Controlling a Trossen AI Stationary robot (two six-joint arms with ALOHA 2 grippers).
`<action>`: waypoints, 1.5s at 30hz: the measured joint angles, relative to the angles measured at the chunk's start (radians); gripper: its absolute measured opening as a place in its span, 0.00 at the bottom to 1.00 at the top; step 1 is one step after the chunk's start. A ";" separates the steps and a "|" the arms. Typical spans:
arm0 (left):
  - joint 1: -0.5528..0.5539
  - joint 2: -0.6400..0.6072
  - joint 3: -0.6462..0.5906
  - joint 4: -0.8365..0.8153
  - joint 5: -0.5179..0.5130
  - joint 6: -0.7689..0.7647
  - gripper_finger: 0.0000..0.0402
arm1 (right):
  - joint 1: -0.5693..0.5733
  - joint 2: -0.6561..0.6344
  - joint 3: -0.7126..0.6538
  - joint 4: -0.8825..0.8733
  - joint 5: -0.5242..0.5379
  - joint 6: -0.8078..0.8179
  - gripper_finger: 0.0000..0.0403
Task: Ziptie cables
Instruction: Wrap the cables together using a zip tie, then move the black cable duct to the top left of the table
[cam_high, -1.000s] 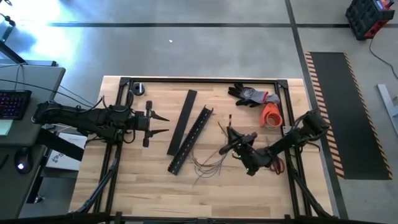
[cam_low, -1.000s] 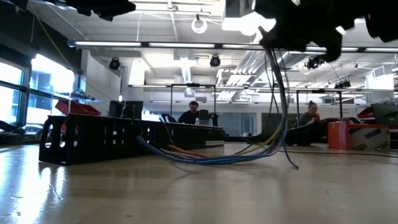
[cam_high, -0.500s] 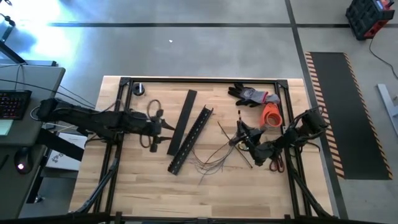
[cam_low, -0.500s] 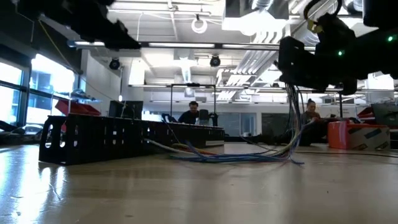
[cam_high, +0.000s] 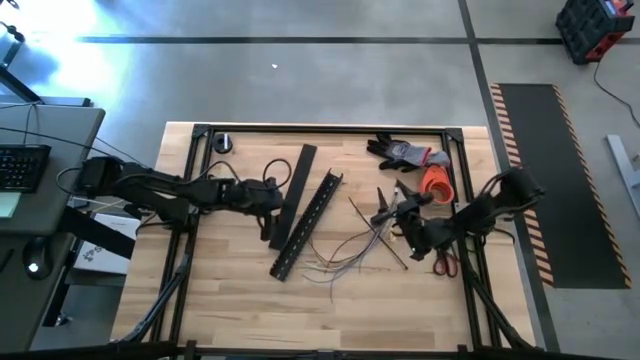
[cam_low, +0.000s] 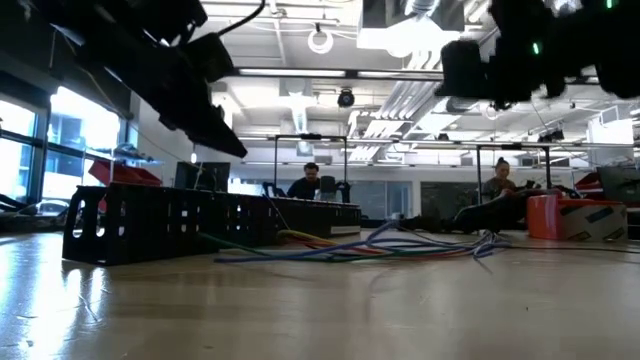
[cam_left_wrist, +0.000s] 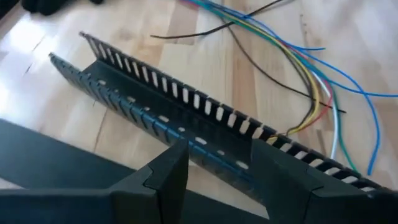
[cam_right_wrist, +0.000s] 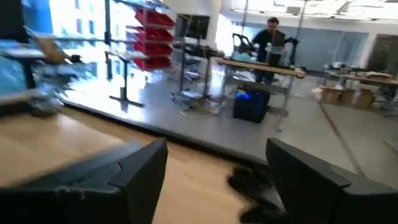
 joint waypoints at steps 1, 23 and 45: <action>0.006 0.001 0.000 0.000 0.001 -0.003 0.39 | 0.001 -0.017 0.025 -0.019 -0.058 -0.014 0.65; -0.024 -0.394 0.001 -0.265 0.001 -0.018 0.39 | -0.416 0.403 1.162 -2.199 -1.334 0.023 0.65; -0.234 -0.363 0.001 -0.280 -0.167 -0.130 0.39 | -0.446 0.596 1.327 -2.268 -1.343 -0.225 0.02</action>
